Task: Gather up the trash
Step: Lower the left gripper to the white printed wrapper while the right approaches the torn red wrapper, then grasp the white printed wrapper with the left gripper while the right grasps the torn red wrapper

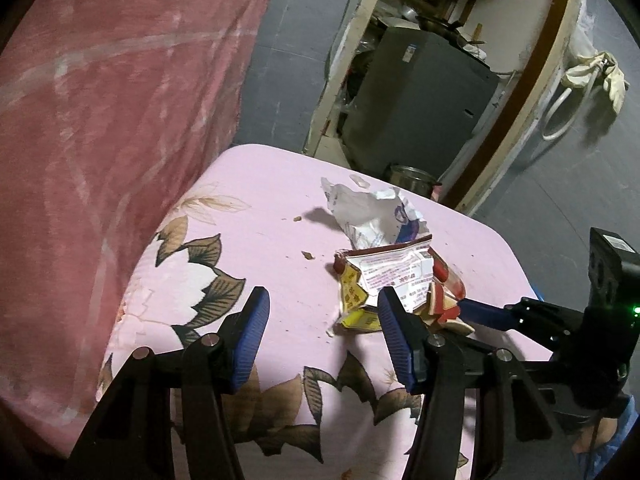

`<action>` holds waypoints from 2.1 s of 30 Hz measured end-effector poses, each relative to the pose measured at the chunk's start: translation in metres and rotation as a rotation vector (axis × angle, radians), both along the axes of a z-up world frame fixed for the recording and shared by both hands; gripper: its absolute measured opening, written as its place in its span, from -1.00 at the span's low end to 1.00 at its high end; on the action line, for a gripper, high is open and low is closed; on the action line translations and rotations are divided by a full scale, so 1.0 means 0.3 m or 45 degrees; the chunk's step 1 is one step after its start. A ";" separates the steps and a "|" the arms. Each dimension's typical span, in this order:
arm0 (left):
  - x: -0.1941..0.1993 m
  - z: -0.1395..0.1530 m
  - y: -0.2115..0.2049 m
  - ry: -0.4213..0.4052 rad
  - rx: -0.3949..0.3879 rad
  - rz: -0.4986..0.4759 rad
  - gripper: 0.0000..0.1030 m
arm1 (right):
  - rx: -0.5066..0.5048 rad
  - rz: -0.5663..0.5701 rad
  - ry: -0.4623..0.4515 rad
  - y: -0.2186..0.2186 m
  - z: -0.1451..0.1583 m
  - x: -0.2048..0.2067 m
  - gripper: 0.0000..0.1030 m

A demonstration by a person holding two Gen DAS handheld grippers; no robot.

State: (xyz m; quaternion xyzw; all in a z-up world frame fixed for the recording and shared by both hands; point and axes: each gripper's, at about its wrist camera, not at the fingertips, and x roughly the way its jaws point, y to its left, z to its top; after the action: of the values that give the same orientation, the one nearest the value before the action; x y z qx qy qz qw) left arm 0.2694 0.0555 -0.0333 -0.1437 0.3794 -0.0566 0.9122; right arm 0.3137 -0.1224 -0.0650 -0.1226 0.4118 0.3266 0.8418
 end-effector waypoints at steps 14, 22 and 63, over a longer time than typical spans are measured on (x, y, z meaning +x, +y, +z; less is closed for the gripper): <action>0.040 -0.022 -0.057 0.033 0.011 -0.095 -0.03 | 0.098 -0.051 0.019 -0.072 0.002 -0.010 -0.63; 0.071 -0.034 -0.111 0.042 0.068 -0.150 -0.03 | 0.137 -0.104 -0.005 -0.117 0.008 -0.019 -0.89; 0.088 -0.069 -0.181 0.052 0.135 -0.183 -0.32 | 0.185 -0.120 0.024 -0.155 0.021 0.029 -0.91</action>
State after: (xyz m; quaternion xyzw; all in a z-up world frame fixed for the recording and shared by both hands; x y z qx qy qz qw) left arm 0.2957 0.0012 -0.0541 -0.0685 0.4096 -0.0987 0.9043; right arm 0.3223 -0.1688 -0.0586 -0.0386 0.4004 0.3167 0.8590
